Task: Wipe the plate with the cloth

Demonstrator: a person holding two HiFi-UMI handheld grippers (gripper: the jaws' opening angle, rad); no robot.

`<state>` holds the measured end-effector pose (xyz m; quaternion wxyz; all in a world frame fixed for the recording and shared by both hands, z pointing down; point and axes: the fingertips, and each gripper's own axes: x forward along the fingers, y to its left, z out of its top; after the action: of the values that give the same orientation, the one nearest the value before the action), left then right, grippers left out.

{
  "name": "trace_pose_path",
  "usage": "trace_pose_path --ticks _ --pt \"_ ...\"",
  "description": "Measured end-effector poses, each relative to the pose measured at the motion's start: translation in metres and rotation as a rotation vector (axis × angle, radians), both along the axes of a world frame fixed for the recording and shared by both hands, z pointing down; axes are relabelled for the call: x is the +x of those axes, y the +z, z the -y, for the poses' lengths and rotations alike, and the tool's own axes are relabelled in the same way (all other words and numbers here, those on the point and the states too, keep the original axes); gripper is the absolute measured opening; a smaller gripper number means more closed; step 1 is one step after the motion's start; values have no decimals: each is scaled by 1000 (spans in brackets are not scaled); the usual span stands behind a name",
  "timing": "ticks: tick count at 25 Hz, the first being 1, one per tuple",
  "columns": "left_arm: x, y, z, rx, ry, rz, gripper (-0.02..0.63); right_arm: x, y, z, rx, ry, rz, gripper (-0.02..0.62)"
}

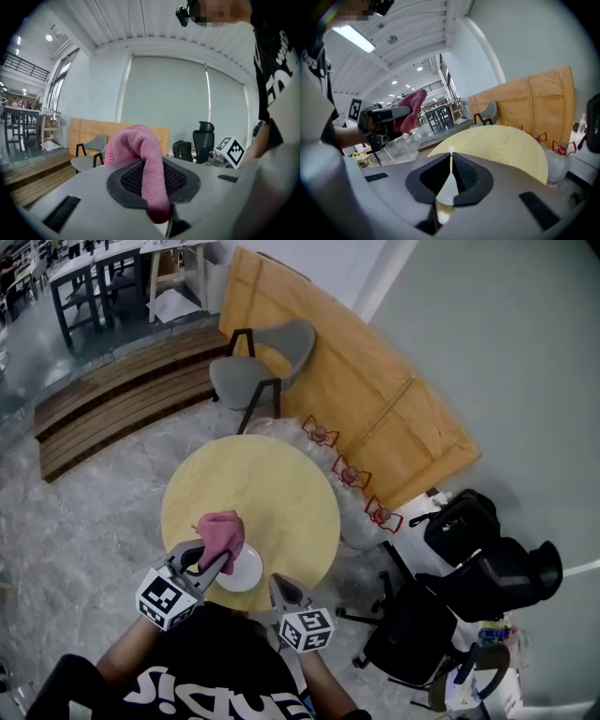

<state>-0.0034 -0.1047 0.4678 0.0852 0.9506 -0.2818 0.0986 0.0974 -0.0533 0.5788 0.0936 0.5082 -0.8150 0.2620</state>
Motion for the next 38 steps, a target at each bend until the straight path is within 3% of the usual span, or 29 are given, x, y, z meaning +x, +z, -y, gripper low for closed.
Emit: trace_pose_path --ticks 7,10,14,17,25,28,31,35,38 --pt "2 41 21 -73 37 42 64 -4 79 11 -245 -36 36 28" --pt "4 50 26 -104 48 49 64 -8 114 7 -390 -59 75 118" --pt "5 66 36 -123 63 61 64 -11 148 6 -503 -106 16 143" --pt "5 78 44 -124 70 82 64 -12 166 10 -566 -85 40 150" --pt "0 132 51 -194 117 212 64 -17 183 13 -651 -96 45 150" --pt "0 158 48 -219 156 293 64 -14 188 14 -669 -75 46 149" --pt "-1 180 48 -239 197 377 64 -8 191 16 -675 -50 44 81" --pt "3 209 42 -360 270 489 64 -8 192 16 -684 -39 79 57" --pt "6 234 39 -402 293 614 64 -9 191 16 -688 -39 91 57"
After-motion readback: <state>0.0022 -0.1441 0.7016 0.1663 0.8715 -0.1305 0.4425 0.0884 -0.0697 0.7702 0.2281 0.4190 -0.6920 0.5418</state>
